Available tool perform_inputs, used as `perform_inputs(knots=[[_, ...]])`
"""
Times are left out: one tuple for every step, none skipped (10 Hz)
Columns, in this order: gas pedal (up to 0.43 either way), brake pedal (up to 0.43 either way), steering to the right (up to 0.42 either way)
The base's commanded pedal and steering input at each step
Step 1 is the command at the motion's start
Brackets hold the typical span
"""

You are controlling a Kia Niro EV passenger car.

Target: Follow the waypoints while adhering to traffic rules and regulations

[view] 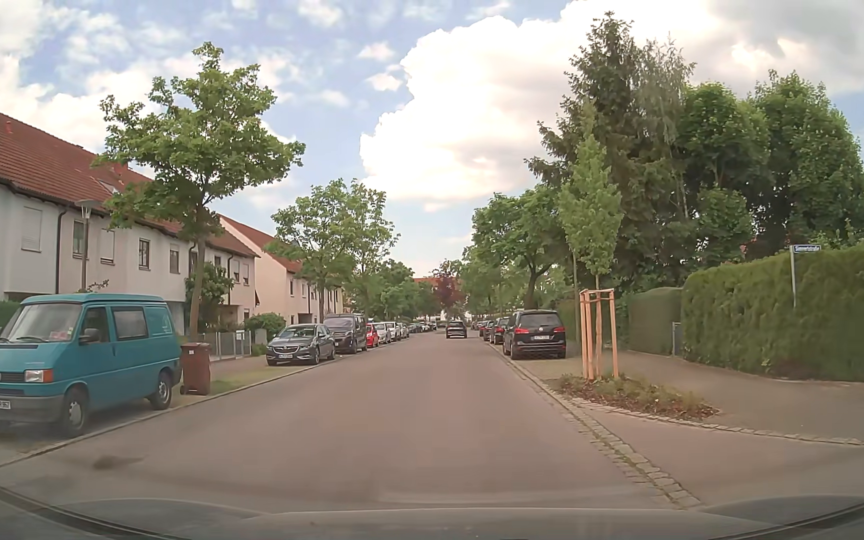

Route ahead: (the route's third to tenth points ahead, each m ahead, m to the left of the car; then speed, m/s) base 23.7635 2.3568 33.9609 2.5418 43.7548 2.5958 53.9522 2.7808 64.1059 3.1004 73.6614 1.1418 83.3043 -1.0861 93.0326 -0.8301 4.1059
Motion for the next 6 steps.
perform_inputs(knots=[[0.28, 0.024, -0.023], [0.268, 0.018, -0.023], [0.24, 0.024, -0.023], [0.228, 0.018, -0.022], [0.209, 0.024, -0.02], [0.209, 0.024, -0.019]])
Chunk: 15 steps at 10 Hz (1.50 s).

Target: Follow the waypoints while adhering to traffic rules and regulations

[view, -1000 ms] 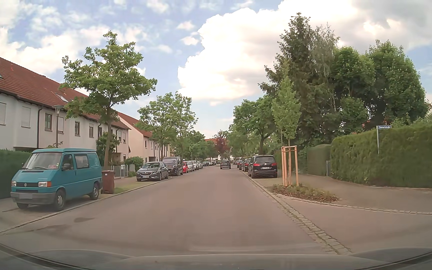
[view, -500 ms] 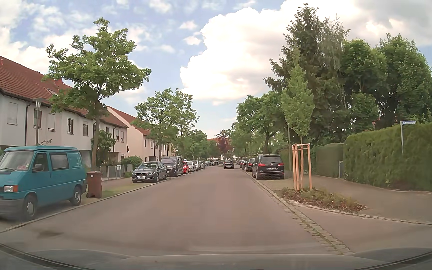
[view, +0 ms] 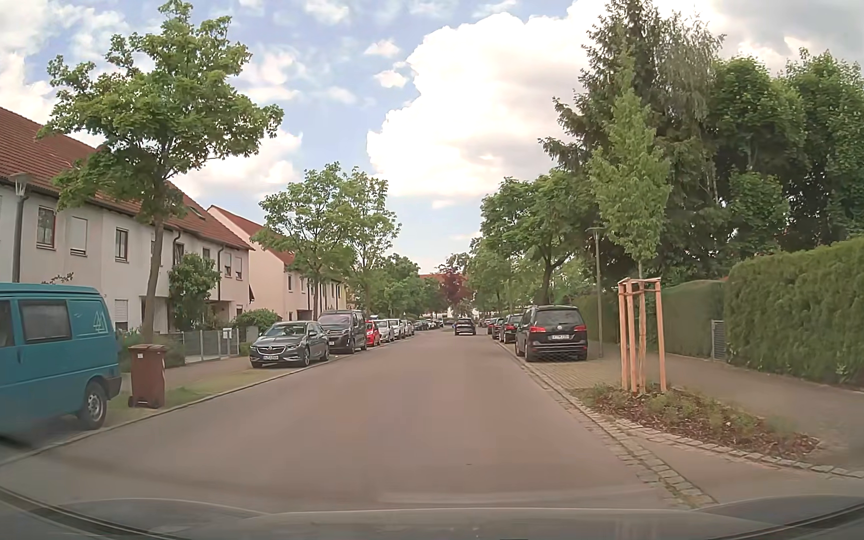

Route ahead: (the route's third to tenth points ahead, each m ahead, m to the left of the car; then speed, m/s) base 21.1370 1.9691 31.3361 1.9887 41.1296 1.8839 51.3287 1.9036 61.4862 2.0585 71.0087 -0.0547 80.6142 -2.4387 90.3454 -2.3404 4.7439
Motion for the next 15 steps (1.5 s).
perform_inputs(knots=[[0.209, 0.024, -0.017], [0.209, 0.024, -0.013], [0.209, 0.018, -0.011], [0.209, 0.018, -0.011], [0.209, 0.024, -0.011], [0.209, 0.018, -0.013], [0.197, 0.024, -0.013], [0.197, 0.018, -0.013], [0.189, 0.018, -0.013], [0.189, 0.024, -0.013], [0.189, 0.024, -0.011], [0.189, 0.018, -0.008], [0.177, 0.018, -0.007], [0.169, 0.024, -0.007], [0.169, 0.024, -0.007]])
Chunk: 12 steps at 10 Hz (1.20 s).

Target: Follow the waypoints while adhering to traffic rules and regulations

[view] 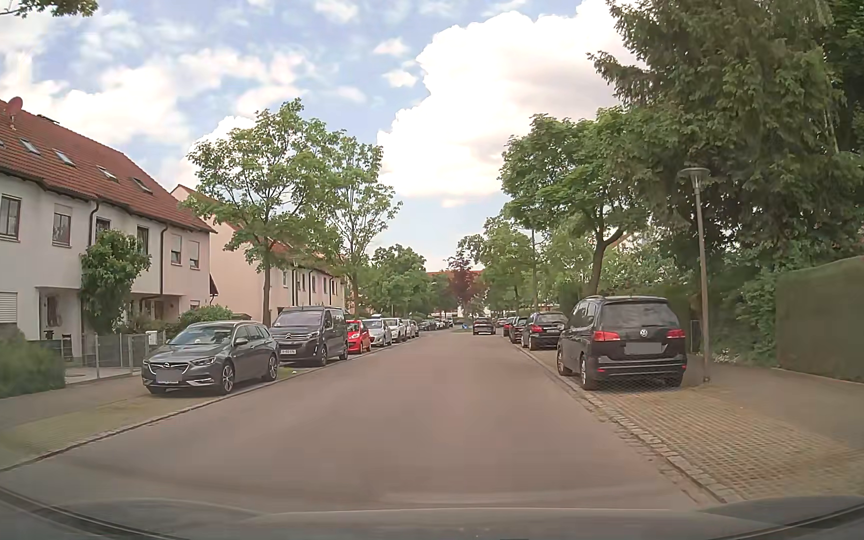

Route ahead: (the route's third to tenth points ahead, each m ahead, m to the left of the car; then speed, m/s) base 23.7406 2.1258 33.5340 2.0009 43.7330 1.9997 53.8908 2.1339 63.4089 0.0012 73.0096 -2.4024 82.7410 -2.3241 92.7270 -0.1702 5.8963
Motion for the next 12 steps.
perform_inputs(knots=[[0.169, 0.024, -0.006], [0.157, 0.024, -0.006], [0.15, 0.024, -0.006], [0.138, 0.024, -0.006], [0.13, 0.018, -0.006], [0.118, 0.024, -0.005], [0.118, 0.018, -0.005], [0.118, 0.024, -0.004], [0.118, 0.018, -0.001], [0.118, 0.018, 0.001], [0.118, 0.018, 0.002], [0.118, 0.018, 0.005]])
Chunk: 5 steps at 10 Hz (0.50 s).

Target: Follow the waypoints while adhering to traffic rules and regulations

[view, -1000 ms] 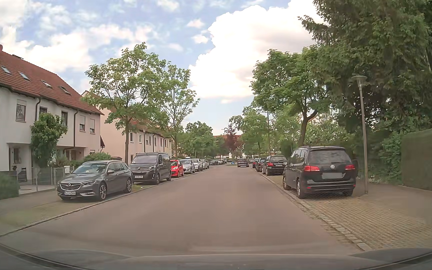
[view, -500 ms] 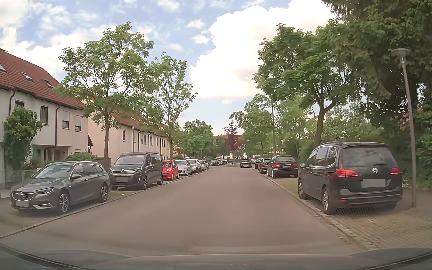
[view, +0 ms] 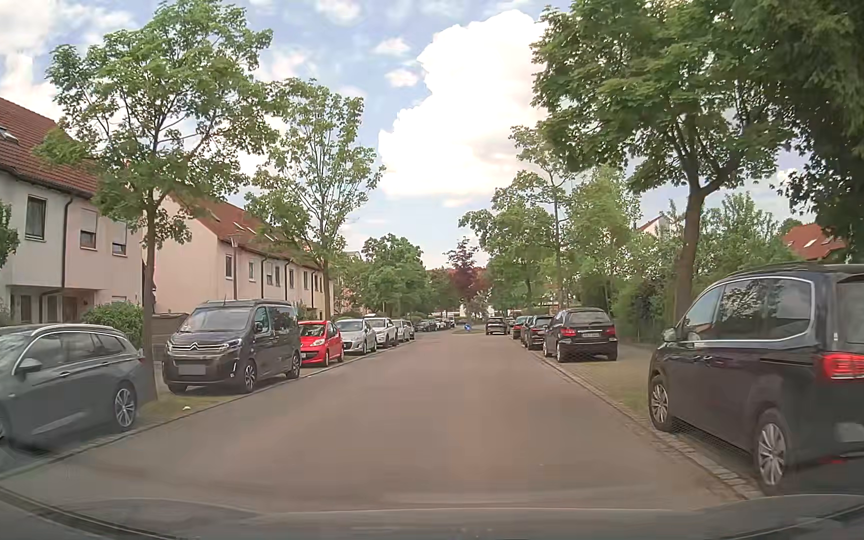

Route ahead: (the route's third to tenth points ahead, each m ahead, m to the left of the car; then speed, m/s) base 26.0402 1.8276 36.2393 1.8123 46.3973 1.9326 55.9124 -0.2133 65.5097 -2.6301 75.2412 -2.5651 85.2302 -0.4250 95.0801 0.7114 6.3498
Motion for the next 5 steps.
perform_inputs(knots=[[0.11, 0.024, 0.006], [0.11, 0.024, 0.006], [0.11, 0.018, 0.006], [0.11, 0.024, 0.006], [0.11, 0.024, 0.006]])
